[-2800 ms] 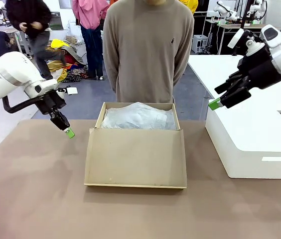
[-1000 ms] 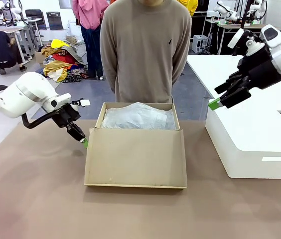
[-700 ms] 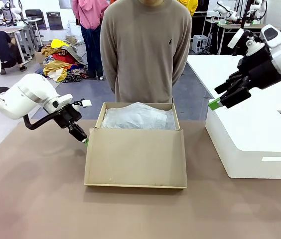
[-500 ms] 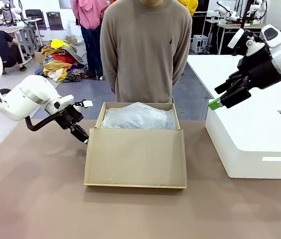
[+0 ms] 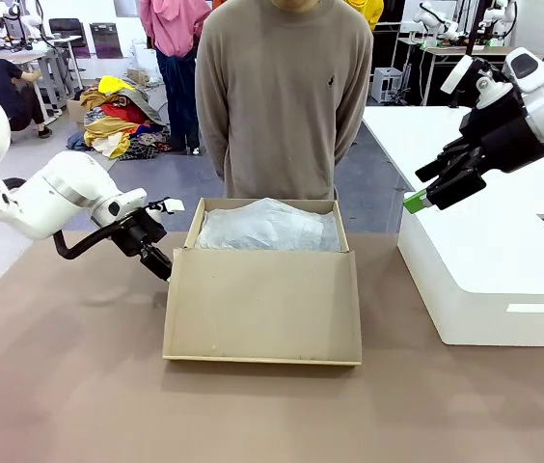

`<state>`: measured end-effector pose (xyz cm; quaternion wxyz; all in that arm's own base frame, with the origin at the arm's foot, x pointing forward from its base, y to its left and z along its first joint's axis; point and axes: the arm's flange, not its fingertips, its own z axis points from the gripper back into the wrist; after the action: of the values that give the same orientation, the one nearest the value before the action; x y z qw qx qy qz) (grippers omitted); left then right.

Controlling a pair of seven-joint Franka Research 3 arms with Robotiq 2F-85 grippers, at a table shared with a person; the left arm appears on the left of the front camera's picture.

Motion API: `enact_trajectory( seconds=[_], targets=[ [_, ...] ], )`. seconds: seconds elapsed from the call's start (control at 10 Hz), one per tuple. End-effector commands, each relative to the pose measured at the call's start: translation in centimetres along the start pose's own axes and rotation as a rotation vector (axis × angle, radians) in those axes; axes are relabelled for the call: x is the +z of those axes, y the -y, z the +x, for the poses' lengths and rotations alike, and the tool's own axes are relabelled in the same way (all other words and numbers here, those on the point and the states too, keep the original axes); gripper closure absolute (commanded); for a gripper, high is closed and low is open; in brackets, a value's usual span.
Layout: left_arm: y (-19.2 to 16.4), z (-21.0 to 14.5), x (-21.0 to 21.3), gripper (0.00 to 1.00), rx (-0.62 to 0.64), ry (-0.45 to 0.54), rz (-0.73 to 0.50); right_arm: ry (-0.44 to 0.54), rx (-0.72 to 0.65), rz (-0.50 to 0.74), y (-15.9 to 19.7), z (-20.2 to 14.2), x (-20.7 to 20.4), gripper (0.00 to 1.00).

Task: Pack the shoes into the box.
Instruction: Close the Shoes Box.

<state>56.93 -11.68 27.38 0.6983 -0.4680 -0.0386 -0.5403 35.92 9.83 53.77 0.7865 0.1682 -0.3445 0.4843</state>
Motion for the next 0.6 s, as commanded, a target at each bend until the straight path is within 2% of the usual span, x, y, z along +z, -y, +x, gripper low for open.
enact_trajectory(
  seconds=[0.0, 0.5],
  targets=[
    [0.26, -0.08, -0.12, 1.00, -0.035, 0.051, -0.036, 0.022, 0.011, 0.013, 0.26, 0.00, -0.16, 0.00],
    [0.52, 0.00, -0.56, 1.00, -0.048, 0.065, -0.141, 0.022, 0.011, 0.013, 0.26, 0.00, -0.16, 0.00]
  ],
)
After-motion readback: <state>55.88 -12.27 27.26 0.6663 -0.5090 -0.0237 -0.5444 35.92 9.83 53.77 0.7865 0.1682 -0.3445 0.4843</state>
